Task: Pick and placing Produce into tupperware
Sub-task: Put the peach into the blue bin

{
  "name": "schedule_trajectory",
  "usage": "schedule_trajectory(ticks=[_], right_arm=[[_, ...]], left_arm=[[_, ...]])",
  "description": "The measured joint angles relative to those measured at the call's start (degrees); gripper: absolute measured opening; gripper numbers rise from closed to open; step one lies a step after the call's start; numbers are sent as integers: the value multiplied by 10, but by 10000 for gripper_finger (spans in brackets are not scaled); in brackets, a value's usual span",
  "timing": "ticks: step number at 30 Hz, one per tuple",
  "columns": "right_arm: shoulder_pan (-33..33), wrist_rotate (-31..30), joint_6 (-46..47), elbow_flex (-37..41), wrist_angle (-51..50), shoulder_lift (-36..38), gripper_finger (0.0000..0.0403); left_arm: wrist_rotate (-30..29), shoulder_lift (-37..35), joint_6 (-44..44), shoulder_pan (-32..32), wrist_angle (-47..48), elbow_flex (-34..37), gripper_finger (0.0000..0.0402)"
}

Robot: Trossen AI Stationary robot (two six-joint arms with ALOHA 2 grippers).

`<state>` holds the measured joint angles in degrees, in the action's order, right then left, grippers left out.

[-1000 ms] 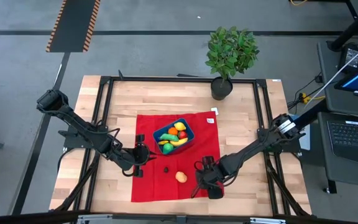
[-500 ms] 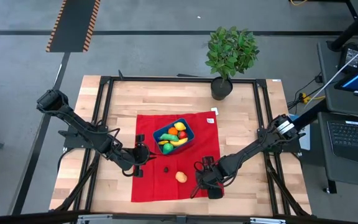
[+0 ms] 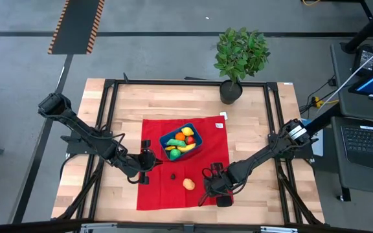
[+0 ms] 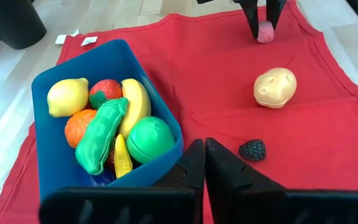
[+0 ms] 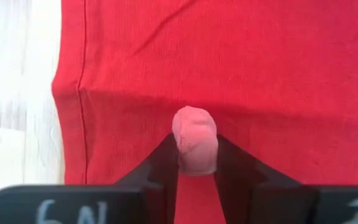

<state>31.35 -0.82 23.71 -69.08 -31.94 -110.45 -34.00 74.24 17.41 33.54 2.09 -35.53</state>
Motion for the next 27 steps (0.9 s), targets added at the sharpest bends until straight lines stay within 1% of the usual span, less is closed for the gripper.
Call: schedule_trajectory(ticks=[5, 14, 21, 27], right_arm=[[-1, 0, 15, 0, 0, 0, 74], [-1, 0, 31, 0, 0, 0, 75], [-3, -1, 14, 0, -1, 2, 72], [-10, -21, 0, 0, -30, 41, 68]], left_arm=[[0, 0, 0, 0, 0, 0, 2], [0, 0, 0, 0, 0, 0, 26], [0, 0, 0, 0, 0, 0, 41], [0, 0, 0, 0, 0, 0, 51]])
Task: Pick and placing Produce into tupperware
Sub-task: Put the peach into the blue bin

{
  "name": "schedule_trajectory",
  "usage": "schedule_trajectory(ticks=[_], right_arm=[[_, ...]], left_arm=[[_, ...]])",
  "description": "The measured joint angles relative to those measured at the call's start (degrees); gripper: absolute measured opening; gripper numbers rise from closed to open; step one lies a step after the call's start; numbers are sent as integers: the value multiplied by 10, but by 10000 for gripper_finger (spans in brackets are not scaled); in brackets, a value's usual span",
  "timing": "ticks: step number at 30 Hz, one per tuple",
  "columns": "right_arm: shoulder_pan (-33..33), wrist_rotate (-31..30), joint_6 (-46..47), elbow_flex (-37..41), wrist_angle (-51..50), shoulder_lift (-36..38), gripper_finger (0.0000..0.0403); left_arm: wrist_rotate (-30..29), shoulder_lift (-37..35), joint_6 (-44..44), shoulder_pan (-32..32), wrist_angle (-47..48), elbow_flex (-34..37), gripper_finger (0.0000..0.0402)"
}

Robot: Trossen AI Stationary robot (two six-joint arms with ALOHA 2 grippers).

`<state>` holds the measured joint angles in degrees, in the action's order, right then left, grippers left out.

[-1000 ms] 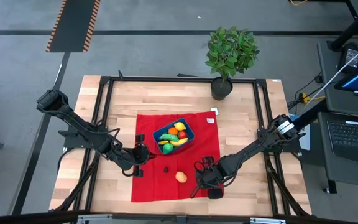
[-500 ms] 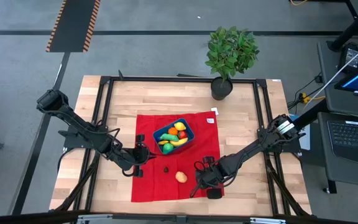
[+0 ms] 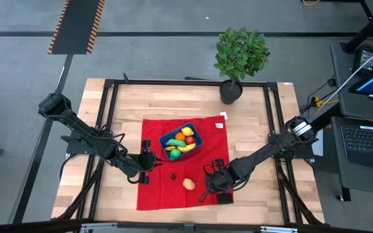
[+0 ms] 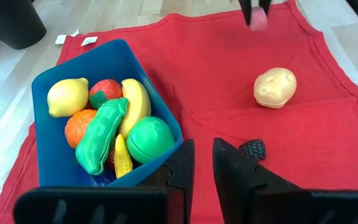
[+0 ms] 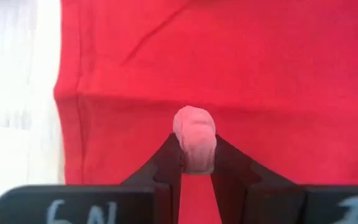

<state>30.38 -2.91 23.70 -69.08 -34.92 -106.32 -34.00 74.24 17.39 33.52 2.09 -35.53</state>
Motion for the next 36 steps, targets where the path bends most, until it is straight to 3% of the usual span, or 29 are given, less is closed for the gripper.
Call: schedule_trajectory(ticks=[14, 21, 26, 36], right_arm=[[-9, -123, -59, 3, -82, 114, 61], [-25, -161, -35, 99, -58, 212, 60], [-31, -162, -36, 205, 64, 315, 59], [-35, -164, -173, 426, 436, 465, 59]], left_arm=[[0, 0, 0, 0, 0, 0, 63], [0, 0, 0, 0, 0, 0, 49], [0, 0, 0, 0, 0, 0, 36], [-1, 0, 0, -11, -1, 0, 14]])
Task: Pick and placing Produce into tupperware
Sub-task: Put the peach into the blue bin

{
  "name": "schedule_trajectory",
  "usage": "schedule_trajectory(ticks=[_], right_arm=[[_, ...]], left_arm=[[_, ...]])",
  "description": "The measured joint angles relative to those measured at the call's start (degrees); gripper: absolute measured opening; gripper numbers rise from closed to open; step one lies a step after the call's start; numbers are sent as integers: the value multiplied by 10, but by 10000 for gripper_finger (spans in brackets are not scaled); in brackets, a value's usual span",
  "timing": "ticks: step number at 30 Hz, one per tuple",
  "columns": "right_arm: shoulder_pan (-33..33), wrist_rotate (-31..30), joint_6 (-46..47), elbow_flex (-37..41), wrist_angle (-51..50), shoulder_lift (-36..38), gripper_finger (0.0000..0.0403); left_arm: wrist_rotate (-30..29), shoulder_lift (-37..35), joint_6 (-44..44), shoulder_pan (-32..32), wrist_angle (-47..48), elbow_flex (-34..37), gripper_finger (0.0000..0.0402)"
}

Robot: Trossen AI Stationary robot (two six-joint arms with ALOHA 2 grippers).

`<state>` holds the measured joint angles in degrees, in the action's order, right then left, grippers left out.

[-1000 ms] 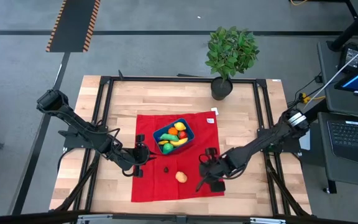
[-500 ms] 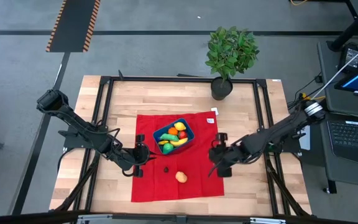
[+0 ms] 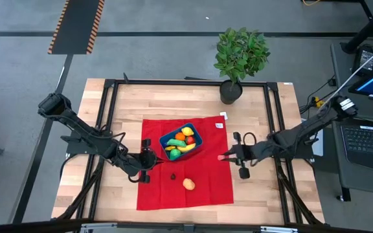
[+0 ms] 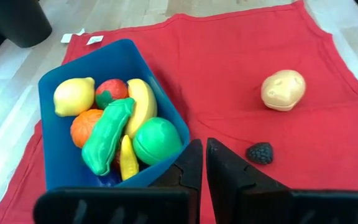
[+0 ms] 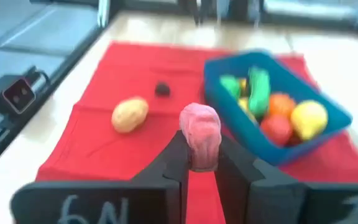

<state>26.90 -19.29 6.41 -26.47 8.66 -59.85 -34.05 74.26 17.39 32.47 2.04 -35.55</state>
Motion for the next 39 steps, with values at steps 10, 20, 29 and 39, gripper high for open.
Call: schedule_trajectory(ticks=[10, 20, 29, 39], right_arm=[[-31, 18, -84, 157, 339, 32, 59], [-54, 29, -104, 173, 396, 32, 59], [-96, 7, -66, 172, 386, 31, 58], [-121, -87, -64, 172, 363, 30, 58]], left_arm=[[0, 0, 0, -28, 0, 0, 3], [0, 0, 0, -44, 0, 0, 27], [0, 0, 0, -45, 0, 0, 41], [0, 0, 0, -45, 0, 0, 43]])
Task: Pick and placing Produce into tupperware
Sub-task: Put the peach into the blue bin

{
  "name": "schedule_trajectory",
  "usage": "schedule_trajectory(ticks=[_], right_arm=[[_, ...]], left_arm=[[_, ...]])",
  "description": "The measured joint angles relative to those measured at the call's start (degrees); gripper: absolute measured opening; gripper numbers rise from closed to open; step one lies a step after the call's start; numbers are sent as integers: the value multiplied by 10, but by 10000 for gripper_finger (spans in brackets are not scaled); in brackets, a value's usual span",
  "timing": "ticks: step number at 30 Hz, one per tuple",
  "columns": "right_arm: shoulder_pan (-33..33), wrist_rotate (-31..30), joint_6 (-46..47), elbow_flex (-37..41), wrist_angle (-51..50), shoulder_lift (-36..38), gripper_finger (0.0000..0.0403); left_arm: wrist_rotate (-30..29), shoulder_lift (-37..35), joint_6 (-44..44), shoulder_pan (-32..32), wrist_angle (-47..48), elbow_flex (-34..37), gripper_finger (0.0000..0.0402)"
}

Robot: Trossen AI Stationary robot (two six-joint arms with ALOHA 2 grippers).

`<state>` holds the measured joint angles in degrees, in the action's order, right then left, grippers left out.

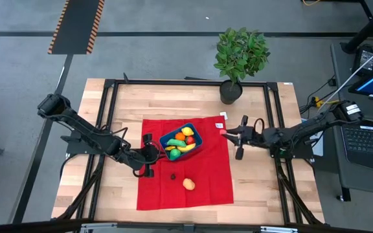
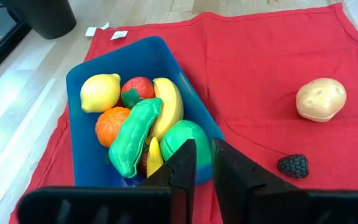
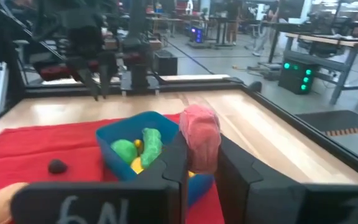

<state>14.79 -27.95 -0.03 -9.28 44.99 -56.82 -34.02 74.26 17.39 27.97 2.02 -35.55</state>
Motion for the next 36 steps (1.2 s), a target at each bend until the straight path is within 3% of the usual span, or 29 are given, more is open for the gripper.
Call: schedule_trajectory(ticks=[13, 20, 25, 30, 36], right_arm=[[-23, 23, 14, -22, -30, -7, 57], [-55, 28, 8, -122, -160, -79, 56], [-79, 99, -6, -187, -199, -148, 56], [-89, 102, -28, -246, -234, -197, 56], [-91, 164, -40, -333, -357, -240, 56]], left_arm=[[0, 0, 0, 0, 0, 0, 9], [0, 0, 0, 0, 0, 0, 3], [0, 0, 0, 0, 0, 0, 17], [0, 0, 0, 0, 0, 0, 30], [0, 0, 0, 0, 0, 0, 43]])
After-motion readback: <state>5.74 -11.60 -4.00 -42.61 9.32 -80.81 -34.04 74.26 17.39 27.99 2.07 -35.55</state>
